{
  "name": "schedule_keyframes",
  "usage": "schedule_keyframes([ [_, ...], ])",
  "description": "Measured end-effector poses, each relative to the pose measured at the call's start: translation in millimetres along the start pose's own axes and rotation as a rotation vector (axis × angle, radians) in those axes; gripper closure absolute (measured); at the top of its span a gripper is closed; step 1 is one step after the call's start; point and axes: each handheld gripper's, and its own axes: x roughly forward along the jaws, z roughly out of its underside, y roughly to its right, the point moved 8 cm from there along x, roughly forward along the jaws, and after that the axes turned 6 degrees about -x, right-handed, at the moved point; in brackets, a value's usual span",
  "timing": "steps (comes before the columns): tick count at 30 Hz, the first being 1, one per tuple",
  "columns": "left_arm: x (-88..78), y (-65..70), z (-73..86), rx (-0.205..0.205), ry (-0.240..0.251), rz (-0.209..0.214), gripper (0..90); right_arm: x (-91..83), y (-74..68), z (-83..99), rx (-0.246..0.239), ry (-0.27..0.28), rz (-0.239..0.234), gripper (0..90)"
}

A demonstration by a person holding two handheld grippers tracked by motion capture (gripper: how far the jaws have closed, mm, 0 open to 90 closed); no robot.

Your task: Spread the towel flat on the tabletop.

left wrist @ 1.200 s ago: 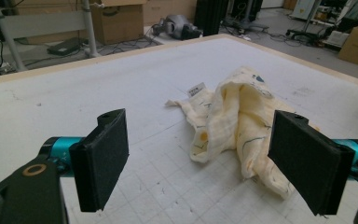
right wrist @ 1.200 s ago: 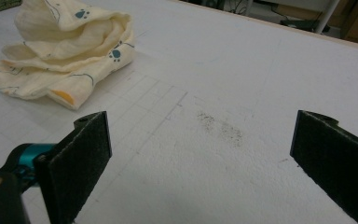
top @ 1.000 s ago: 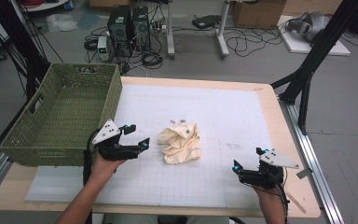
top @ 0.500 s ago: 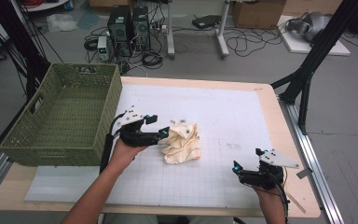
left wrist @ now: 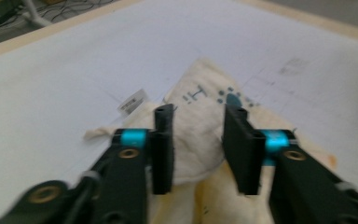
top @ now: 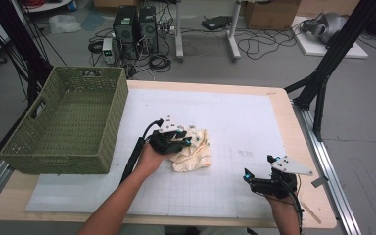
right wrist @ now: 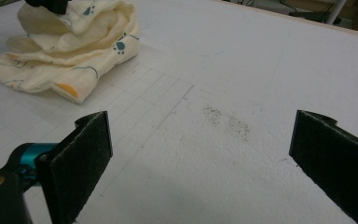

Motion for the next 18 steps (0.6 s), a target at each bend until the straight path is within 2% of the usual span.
schedule_keyframes([
  [1, -0.3, -3.5, 2.1, 0.011, -0.019, -0.034, 84.2, 0.5, -0.2, 0.6, 0.001, -0.003, -0.003, 5.0],
  [4, -8.1, -9.6, 1.9, -0.020, -0.001, -0.042, 86.9, 1.2, 0.0, 1.9, 0.009, -0.007, -0.004, 5.0],
  [7, -20.8, -10.8, 0.7, -0.046, 0.037, -0.017, 86.9, 2.7, 0.3, 3.1, 0.014, -0.009, -0.006, 5.0],
  [10, -36.3, -11.8, 2.0, -0.039, 0.055, -0.001, 86.9, 2.2, -0.3, 1.8, 0.022, -0.007, -0.002, 5.0],
  [12, -47.9, -11.5, 1.0, -0.045, 0.089, 0.005, 87.0, 2.1, 0.0, -0.5, 0.033, 0.004, 0.003, 5.0],
  [14, -60.0, -9.2, 0.5, -0.039, 0.115, 0.020, 86.9, 4.4, 0.9, -4.7, 0.066, 0.021, 0.012, 4.9],
  [16, -68.7, -7.3, 3.6, -0.026, 0.114, 0.020, 86.9, 9.0, -3.5, -11.4, 0.086, 0.035, -0.002, 5.0],
  [18, -75.4, -6.2, 8.1, -0.019, 0.112, 0.025, 86.9, 17.0, -11.6, -16.1, 0.063, 0.025, -0.022, 5.0],
])
